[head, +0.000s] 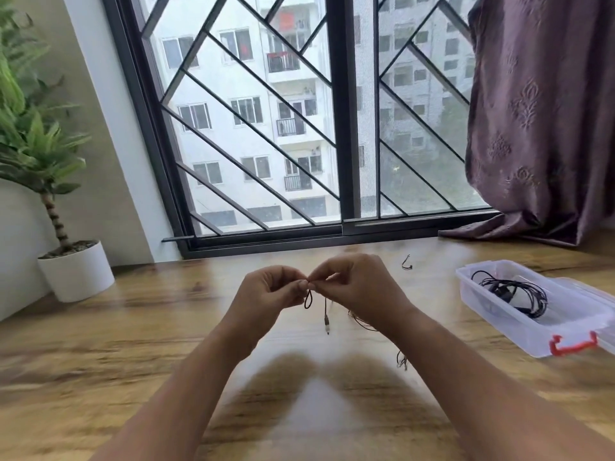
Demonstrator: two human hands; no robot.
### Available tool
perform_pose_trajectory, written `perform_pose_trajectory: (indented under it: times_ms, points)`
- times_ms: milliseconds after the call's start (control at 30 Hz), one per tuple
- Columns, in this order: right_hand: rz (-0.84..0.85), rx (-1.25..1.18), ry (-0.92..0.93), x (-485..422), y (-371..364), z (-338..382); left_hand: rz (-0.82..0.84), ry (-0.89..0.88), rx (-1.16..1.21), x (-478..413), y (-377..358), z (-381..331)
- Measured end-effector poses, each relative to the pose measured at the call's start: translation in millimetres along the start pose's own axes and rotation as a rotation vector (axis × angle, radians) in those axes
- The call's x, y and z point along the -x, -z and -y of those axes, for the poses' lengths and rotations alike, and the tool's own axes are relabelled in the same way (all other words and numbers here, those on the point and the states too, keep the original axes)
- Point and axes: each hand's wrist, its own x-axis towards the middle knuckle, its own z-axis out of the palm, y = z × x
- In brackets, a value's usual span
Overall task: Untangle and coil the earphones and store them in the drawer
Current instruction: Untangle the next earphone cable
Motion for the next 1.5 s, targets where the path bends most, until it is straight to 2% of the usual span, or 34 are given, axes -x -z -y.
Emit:
perform_pose_trajectory:
  times_ms: [233, 433, 667, 733, 867, 967, 1033, 1200, 1300, 1400, 1500]
  points:
    - [-0.006, 0.065, 0.057, -1.2, 0.5, 0.9, 0.019, 0.038, 0.115, -1.5, 2.9, 4.3]
    - [0.024, 0.042, 0.037, 0.4, -2.2, 2.1, -0.018, -0.004, -0.047, -1.4, 1.8, 2.8]
    - [-0.027, -0.106, -0.072, 1.5, -8.9, 0.7, -0.064, 0.138, 0.262, 1.3, -12.9, 3.4]
    - [-0.031, -0.07, -0.044, 2.3, -8.3, 1.6, -0.081, 0.169, 0.284, 1.1, -14.6, 4.6]
    - [-0.01, 0.135, 0.124, 0.2, -2.9, 3.3, -0.138, 0.159, 0.158, -0.3, -14.1, 6.3]
    - [-0.023, 0.226, 0.152, -1.2, -4.5, 3.4, -0.17, 0.15, 0.119, -0.5, -13.1, 6.6]
    - [-0.035, 0.153, 0.083, -0.3, -8.3, 2.1, -0.177, 0.177, 0.176, -0.5, -13.0, 6.5]
    - [-0.041, -0.214, -0.214, 1.1, -16.7, -3.0, -0.135, 0.284, 0.402, 0.3, -18.6, 4.9]
    - [-0.041, -0.28, -0.254, 0.9, -16.2, -4.3, -0.107, 0.241, 0.309, -0.1, -19.8, 5.8]
    - [0.004, -0.131, -0.171, -0.4, -10.9, -5.3, -0.142, 0.118, 0.059, -0.2, -17.7, 7.7]
    - [0.025, -0.006, -0.115, -0.9, -7.4, -6.0, -0.131, 0.041, -0.067, 2.2, -17.5, 8.6]
